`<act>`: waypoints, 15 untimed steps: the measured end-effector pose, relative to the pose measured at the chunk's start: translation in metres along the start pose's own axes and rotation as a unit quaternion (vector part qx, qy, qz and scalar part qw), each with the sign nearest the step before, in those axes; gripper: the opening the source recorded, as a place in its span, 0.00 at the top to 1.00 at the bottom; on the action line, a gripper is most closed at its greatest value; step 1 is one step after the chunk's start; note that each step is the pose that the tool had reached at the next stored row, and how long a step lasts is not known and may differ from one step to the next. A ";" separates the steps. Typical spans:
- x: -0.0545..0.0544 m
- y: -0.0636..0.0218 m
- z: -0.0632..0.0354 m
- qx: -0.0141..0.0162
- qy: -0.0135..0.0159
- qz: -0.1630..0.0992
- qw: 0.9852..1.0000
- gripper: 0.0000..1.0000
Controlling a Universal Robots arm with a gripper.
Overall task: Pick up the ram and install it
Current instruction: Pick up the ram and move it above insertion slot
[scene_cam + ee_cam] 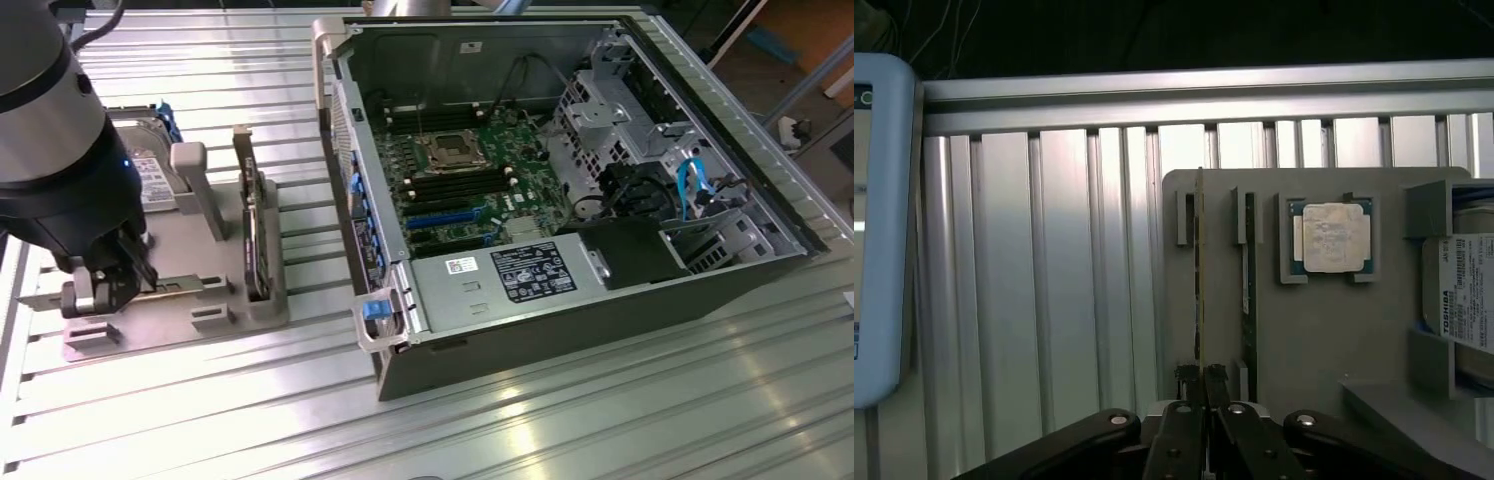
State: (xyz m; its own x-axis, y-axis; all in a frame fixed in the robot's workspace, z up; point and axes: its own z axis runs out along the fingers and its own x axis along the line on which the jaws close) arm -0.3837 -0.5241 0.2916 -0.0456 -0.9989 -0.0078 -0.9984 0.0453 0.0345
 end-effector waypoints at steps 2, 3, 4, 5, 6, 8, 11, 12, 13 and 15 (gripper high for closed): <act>0.000 0.0001 -0.0034 0.000 0.000 0.000 1.000 0.88; 0.000 0.0002 -0.0050 0.000 0.000 0.000 1.000 0.88; 0.000 0.0002 -0.0073 0.000 0.000 0.000 1.000 0.88; 0.000 0.0003 -0.0090 0.000 0.000 0.000 1.000 0.88; 0.000 0.0003 -0.0108 0.000 0.000 0.000 1.000 0.88; 0.000 0.0005 -0.0135 0.000 0.000 0.000 1.000 0.88; 0.000 0.0006 -0.0176 0.000 0.000 0.000 1.000 0.88; 0.000 0.0006 -0.0188 0.000 0.000 0.000 1.000 0.88; 0.000 0.0007 -0.0202 0.000 0.000 0.000 1.000 0.88; 0.000 0.0008 -0.0231 0.000 0.000 0.000 1.000 0.88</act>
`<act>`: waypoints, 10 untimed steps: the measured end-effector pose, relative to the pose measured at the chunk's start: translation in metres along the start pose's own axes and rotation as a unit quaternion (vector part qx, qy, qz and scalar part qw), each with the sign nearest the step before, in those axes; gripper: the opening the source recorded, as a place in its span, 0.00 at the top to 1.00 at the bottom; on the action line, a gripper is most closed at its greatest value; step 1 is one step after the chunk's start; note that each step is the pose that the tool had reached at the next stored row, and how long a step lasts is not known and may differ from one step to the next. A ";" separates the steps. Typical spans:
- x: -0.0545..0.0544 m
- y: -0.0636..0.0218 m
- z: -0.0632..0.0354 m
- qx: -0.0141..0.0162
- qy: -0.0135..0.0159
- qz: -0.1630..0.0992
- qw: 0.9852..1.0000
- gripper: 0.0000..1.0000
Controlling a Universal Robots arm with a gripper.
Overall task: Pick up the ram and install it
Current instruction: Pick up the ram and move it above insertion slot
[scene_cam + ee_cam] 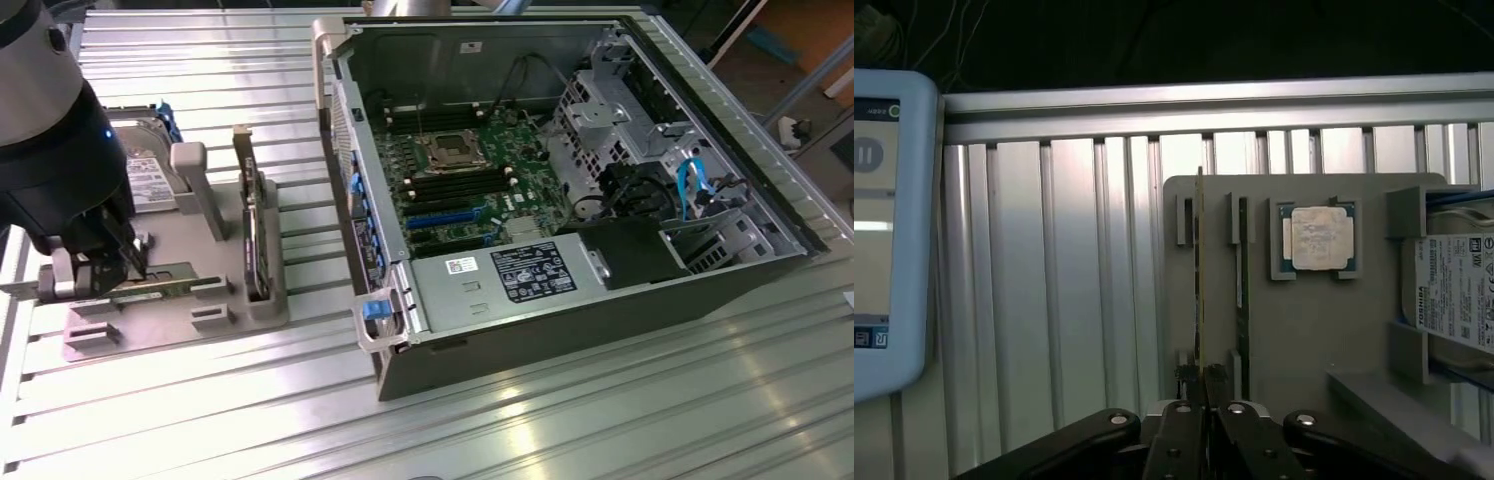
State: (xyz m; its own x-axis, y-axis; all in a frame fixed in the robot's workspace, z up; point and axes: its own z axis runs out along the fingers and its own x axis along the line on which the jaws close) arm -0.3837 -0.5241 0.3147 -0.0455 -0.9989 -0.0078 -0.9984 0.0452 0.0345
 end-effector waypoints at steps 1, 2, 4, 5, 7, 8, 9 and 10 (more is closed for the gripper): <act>0.000 0.0001 -0.0019 0.000 0.000 0.000 1.000 0.88; 0.000 0.0001 -0.0042 0.000 0.000 0.000 1.000 0.88; 0.000 0.0003 -0.0083 0.000 0.000 0.000 1.000 0.88; 0.000 0.0003 -0.0097 0.000 0.000 0.000 1.000 0.88; 0.000 0.0005 -0.0127 0.000 0.000 0.000 1.000 0.88; 0.000 0.0005 -0.0141 0.000 0.000 0.000 1.000 0.88; 0.000 0.0005 -0.0154 0.000 0.000 0.000 1.000 0.88; 0.000 0.0006 -0.0166 0.000 0.000 0.000 1.000 0.88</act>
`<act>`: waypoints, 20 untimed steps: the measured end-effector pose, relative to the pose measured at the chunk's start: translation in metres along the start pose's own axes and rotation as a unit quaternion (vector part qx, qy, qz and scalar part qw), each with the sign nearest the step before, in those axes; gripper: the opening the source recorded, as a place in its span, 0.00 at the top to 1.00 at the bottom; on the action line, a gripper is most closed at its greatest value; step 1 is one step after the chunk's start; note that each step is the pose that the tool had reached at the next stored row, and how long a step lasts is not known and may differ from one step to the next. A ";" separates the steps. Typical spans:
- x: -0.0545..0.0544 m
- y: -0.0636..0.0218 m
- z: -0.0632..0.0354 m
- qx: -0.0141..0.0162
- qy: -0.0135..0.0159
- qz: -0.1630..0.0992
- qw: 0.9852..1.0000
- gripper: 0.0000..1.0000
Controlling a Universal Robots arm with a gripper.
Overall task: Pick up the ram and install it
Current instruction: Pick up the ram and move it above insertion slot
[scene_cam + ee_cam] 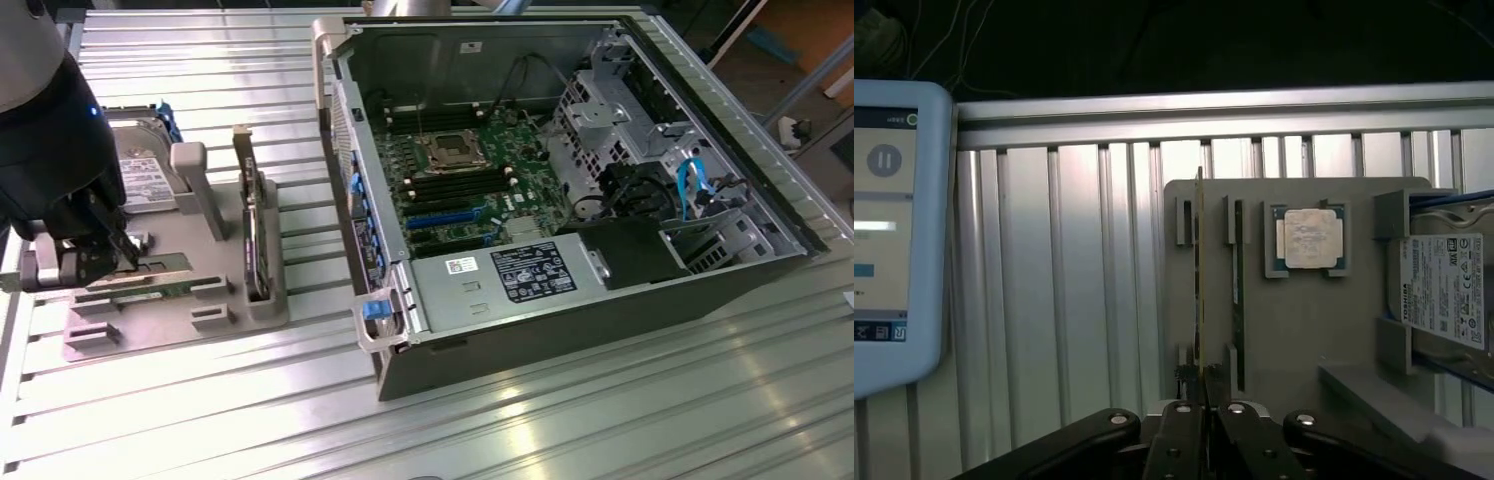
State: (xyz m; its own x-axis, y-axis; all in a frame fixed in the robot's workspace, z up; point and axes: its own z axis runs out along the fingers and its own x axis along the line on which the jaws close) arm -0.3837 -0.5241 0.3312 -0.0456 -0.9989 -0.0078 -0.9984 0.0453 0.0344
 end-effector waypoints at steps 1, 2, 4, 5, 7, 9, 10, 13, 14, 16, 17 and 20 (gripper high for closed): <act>0.000 0.0000 -0.0013 0.000 0.000 0.000 1.000 0.88; 0.000 0.0001 -0.0027 0.000 0.000 0.000 1.000 0.88; 0.000 0.0002 -0.0061 0.000 0.000 0.000 1.000 0.88; 0.000 0.0003 -0.0076 0.000 0.000 0.000 1.000 0.88; 0.000 0.0003 -0.0105 0.000 0.000 0.000 1.000 0.88; 0.000 0.0004 -0.0132 0.000 0.000 0.000 1.000 0.88; 0.000 0.0005 -0.0153 0.000 0.000 0.000 1.000 0.88; 0.000 0.0007 -0.0190 0.000 0.000 0.000 1.000 0.88; 0.000 0.0007 -0.0204 0.000 0.000 0.000 1.000 0.88; 0.000 0.0013 -0.0384 0.000 0.000 0.000 1.000 0.88; 0.000 0.0016 -0.0475 0.000 0.000 0.000 1.000 0.88; -0.001 0.0025 -0.0739 0.000 0.000 0.000 1.000 0.88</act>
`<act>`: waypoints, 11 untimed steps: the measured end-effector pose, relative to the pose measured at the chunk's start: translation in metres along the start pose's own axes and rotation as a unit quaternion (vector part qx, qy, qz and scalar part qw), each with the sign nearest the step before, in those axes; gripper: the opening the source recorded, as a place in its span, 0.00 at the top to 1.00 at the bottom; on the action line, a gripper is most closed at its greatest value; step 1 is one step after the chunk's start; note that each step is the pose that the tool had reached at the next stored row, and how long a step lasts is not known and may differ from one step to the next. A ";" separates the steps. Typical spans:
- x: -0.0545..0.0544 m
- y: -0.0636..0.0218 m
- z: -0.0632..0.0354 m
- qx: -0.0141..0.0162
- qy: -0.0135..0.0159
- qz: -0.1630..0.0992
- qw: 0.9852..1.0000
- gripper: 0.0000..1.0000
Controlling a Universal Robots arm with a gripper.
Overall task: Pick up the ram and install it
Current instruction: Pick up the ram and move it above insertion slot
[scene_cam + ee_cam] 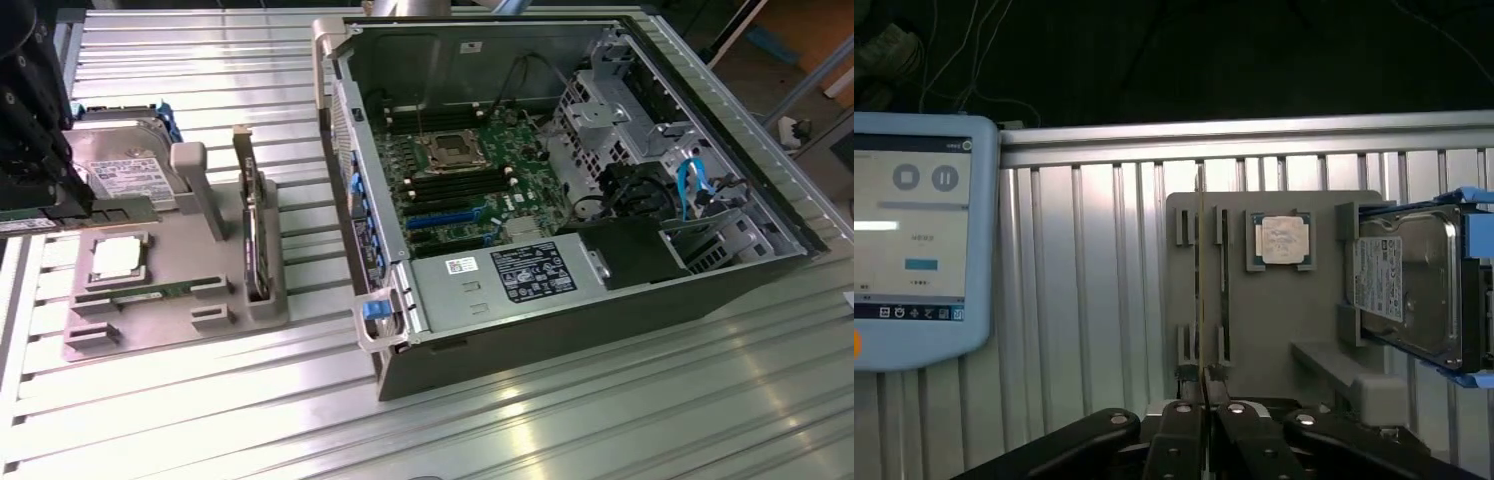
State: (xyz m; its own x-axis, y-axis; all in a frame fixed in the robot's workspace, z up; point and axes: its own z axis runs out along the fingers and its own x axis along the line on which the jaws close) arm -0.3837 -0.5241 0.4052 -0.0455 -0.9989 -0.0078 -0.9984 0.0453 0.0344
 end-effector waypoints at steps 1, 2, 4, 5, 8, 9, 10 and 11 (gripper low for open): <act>0.000 0.0000 -0.0004 0.000 0.000 0.000 1.000 0.88; 0.000 -0.0010 -0.0005 0.000 0.000 0.000 1.000 0.88; -0.001 -0.0242 -0.0012 0.000 0.000 0.000 1.000 0.88; -0.001 -0.0285 -0.0014 0.000 0.000 0.000 1.000 0.88; -0.002 -0.0368 -0.0017 0.000 0.000 0.000 1.000 0.88; -0.002 -0.0404 -0.0018 0.000 0.000 0.000 1.000 0.88; -0.002 -0.0429 -0.0019 0.000 0.000 0.000 1.000 0.88; -0.002 -0.0456 -0.0020 0.000 0.000 0.000 1.000 0.88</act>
State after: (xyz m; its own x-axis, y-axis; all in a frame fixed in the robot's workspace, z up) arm -0.3380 -0.5241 0.4056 -0.0456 -0.9989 -0.0077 -0.9984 0.0453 0.0344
